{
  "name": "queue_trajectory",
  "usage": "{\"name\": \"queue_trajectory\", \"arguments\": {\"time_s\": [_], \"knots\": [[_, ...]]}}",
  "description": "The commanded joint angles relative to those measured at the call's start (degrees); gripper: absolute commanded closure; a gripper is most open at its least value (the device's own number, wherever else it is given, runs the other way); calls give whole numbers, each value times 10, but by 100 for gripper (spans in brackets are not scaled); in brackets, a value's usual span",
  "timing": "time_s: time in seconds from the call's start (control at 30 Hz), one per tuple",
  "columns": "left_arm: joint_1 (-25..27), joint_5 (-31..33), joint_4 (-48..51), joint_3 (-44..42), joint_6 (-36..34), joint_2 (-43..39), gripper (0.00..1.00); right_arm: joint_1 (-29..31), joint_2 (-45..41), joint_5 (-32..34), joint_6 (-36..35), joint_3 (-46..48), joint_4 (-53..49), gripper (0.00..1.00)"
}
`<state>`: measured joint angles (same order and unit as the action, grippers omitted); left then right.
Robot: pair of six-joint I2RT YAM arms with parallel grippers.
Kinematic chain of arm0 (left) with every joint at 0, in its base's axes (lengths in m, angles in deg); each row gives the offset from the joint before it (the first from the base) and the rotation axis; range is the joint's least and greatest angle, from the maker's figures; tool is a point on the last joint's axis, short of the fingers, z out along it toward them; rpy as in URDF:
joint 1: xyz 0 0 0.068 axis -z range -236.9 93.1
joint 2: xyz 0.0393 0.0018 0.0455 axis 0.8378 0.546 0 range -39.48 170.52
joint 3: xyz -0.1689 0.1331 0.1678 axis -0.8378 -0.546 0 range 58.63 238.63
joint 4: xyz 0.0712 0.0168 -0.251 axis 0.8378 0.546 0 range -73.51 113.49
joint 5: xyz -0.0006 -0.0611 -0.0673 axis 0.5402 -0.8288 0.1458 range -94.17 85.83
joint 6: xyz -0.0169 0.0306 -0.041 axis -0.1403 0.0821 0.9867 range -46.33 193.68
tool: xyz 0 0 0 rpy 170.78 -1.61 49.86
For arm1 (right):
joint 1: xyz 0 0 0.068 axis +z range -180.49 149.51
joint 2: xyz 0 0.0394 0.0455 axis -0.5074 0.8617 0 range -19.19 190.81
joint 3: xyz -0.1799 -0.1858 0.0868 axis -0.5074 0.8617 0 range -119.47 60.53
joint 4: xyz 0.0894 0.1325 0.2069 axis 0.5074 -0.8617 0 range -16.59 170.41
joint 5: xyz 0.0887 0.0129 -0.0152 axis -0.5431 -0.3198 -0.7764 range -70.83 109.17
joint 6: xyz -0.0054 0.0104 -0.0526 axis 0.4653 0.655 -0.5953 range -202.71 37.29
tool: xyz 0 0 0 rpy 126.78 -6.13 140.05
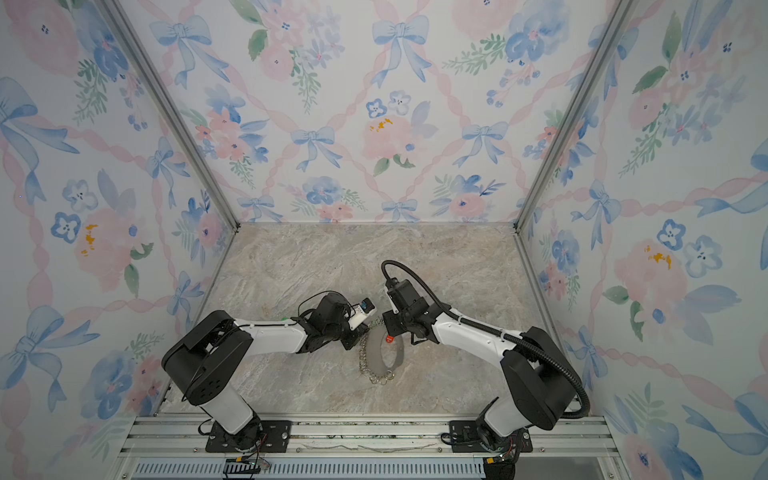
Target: Put the keys on the keyring
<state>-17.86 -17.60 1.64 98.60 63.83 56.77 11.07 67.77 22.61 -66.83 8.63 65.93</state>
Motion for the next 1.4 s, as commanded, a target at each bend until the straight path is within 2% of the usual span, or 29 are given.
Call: {"name": "queue_trajectory", "arguments": {"time_s": [0.0, 0.17, 0.3, 0.43, 0.53, 0.8, 0.97, 1.13, 1.3, 1.37], "knots": [[4, -3, 10, 8, 6, 8, 91, -2, -16, -4, 2, 10, 0, 44], [3, 8, 7, 1, 10, -8, 100, -2, -23, 2, -1, 7, -4, 44], [-3, -22, -30, -31, 18, -54, 100, -6, -33, -7, -14, 7, 0, 46], [-11, -78, -58, -57, 22, -97, 100, -13, -55, -66, -45, 16, 32, 52], [-16, -126, -95, -84, 20, -127, 100, -12, -86, -105, -69, 35, 77, 53], [-38, -217, -215, -158, 14, -200, 100, -15, -177, -190, -155, 164, 290, 54], [-49, -260, -312, -204, 10, -223, 100, -24, -163, -284, -180, 183, 328, 56], [-55, -288, -333, -216, -3, -228, 100, -24, -159, -373, -202, 246, 471, 59], [-60, -311, -355, -235, -19, -241, 100, -24, -136, -423, -231, 237, 450, 64], [-63, -324, -357, -237, -24, -241, 100, -24, -135, -448, -226, 252, 491, 64]]}}
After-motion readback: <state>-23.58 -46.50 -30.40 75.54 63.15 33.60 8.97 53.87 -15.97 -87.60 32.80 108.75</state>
